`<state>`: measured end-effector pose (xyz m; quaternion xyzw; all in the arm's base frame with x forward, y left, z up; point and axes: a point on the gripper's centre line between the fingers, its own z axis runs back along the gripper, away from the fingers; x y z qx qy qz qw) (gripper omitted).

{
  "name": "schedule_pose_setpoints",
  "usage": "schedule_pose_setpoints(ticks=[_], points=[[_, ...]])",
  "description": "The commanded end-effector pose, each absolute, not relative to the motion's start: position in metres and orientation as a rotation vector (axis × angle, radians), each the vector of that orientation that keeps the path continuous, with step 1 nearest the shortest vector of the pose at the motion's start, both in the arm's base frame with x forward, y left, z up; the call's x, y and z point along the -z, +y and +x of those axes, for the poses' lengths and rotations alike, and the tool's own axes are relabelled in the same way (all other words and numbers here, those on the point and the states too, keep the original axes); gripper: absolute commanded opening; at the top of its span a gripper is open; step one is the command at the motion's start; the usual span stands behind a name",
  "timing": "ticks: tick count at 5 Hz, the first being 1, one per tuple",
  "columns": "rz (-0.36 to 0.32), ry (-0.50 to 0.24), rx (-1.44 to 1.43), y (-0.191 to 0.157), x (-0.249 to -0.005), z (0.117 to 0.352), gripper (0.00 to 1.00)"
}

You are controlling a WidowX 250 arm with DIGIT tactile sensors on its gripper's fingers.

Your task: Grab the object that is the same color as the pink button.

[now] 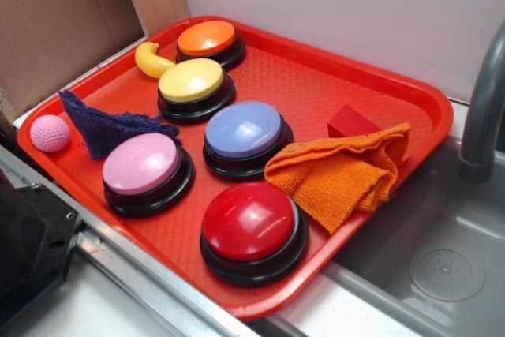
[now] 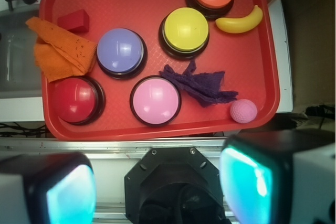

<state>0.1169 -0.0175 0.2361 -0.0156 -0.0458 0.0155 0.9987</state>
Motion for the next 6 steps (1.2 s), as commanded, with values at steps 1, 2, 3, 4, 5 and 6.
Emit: schedule_pose_setpoints(ticks=[1, 2, 3, 4, 5, 6], points=[[-0.031, -0.092, -0.031, -0.017, -0.236, 0.117, 1.0], [-0.049, -0.129, 0.013, -0.006, -0.217, 0.125, 1.0], [-0.061, -0.152, 0.044, 0.01, -0.193, 0.131, 1.0], [-0.05, -0.165, 0.059, 0.024, -0.174, 0.133, 1.0], [-0.057, -0.212, 0.103, 0.057, -0.139, 0.132, 1.0], [-0.015, -0.2, 0.065, 0.077, -0.113, 0.131, 1.0]])
